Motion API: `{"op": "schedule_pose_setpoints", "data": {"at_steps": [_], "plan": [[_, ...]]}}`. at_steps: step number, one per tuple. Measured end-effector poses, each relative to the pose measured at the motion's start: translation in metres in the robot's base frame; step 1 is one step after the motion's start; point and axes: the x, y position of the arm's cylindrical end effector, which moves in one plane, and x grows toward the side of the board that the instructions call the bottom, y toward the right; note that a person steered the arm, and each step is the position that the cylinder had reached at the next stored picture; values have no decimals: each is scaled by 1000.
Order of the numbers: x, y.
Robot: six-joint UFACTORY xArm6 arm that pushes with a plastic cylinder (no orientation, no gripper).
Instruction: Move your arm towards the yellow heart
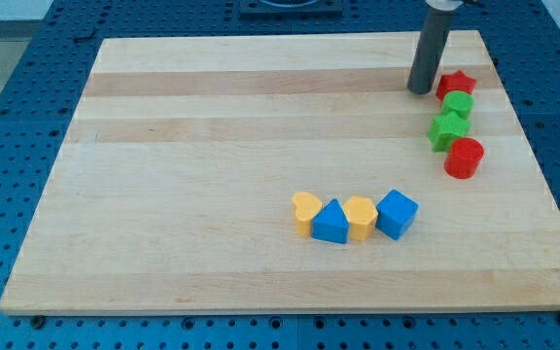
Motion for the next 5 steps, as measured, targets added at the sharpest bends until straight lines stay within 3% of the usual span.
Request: {"op": "schedule_pose_setpoints", "data": {"at_steps": [2, 3, 5], "plan": [[-1, -20], [-1, -111], [-1, -143]]}}
